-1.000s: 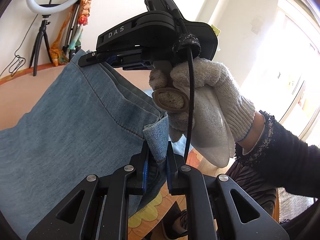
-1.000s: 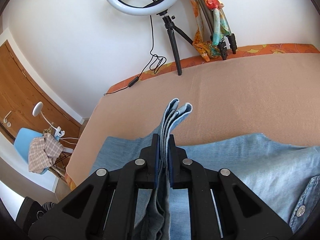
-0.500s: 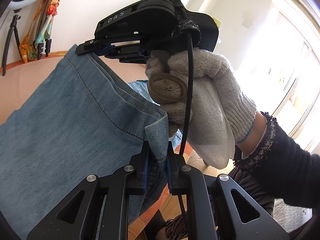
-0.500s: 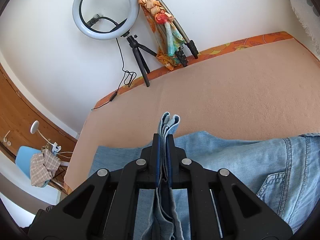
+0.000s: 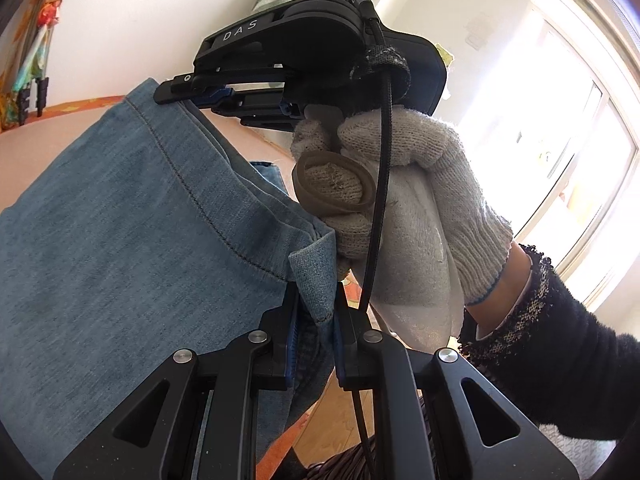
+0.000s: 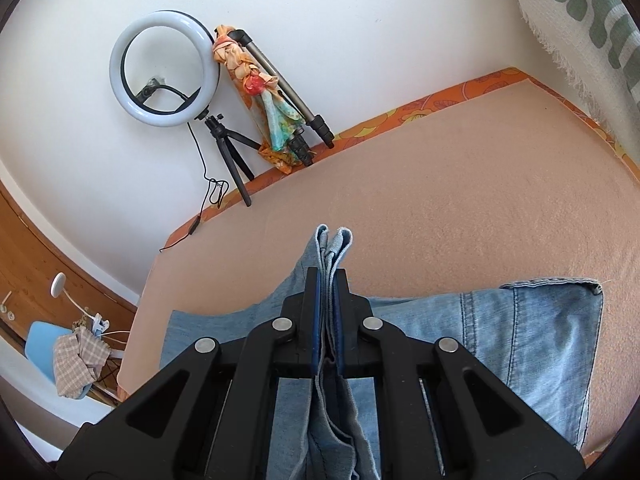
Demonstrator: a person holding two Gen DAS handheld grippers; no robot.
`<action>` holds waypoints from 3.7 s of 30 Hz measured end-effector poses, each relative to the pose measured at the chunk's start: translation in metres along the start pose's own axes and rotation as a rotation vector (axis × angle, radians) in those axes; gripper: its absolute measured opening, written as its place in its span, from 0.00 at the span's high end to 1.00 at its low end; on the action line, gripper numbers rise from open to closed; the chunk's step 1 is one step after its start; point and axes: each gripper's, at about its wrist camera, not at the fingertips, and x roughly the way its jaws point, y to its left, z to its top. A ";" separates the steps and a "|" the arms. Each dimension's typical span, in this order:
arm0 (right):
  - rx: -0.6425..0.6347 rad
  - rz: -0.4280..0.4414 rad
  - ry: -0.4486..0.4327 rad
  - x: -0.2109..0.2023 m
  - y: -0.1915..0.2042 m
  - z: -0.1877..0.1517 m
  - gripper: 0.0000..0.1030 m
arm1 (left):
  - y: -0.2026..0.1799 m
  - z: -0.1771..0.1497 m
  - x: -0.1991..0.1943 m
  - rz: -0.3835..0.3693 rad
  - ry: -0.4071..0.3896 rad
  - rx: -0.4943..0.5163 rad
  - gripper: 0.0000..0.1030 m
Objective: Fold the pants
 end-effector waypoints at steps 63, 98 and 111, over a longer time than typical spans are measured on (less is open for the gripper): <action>-0.297 -0.063 0.152 0.038 0.106 -0.061 0.67 | 0.139 -0.054 -0.132 0.403 -0.023 -0.213 0.48; -0.420 0.031 0.575 0.202 0.279 -0.116 0.45 | 0.183 -0.127 -0.179 0.426 -0.040 -0.417 0.46; -0.608 -0.275 0.765 0.268 0.330 -0.132 0.45 | 0.175 -0.124 -0.195 0.263 -0.172 -0.494 0.48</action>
